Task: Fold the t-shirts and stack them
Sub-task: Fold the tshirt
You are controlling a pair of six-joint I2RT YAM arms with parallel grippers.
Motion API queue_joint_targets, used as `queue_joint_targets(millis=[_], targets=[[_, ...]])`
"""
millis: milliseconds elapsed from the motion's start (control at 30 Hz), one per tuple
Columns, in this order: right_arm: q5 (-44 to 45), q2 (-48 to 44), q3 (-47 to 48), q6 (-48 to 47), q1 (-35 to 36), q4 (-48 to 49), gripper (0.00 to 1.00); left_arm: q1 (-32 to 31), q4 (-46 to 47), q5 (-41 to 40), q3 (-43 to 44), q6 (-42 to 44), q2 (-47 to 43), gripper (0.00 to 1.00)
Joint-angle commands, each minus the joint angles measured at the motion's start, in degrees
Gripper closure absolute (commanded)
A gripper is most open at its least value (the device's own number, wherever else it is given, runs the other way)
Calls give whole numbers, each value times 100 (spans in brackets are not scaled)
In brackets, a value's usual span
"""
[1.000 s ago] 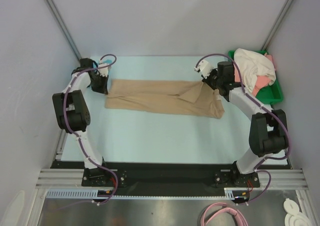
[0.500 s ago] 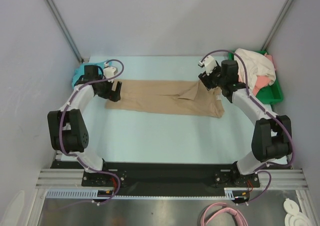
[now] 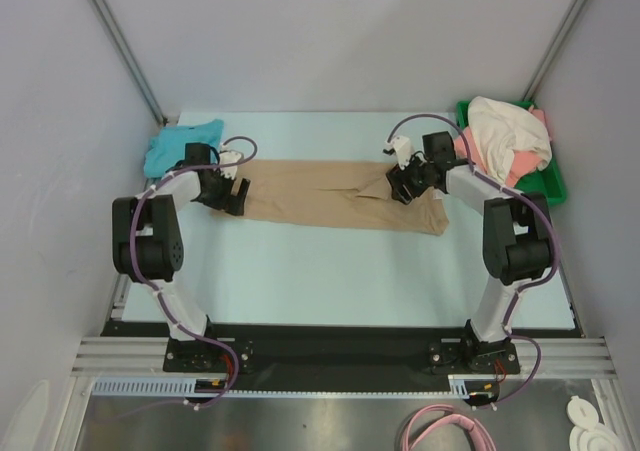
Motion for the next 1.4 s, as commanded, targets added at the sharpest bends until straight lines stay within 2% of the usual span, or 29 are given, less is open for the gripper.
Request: queue_joint_targets(millis=[0,267,400,600,800,933,1033,1167,1367], targets=[[-169,133,384,39,-17,-98,37,23,144,-113,-6,22,29,0],[-125,529,586,3,71,-229,38,31,266,-279,-718,-4,-437,0],[-222,731,850,-14,123,-572,40,31,310,-324,-894,5,-508,0],[-301,766,937,74,185,-502,40,31,363,-324,-973,-31,-490,0],[-564,1144,1859,319,203,-511,40,31,381,-359,-1044,-22,-586,0],[-723,1241,2344,864,-8,-291,40,23,530,-307,-1376,31,-1262,0],[-618,751,1985,1067,-131,-11,40,14,504,-149,-1570,109,-1886,0],[5,-391,729,909,-149,605,36,-109,363,2,-1659,416,-2449,0],[384,-1454,25,821,-140,-343,35,-180,372,-87,-1589,1032,-2565,2]])
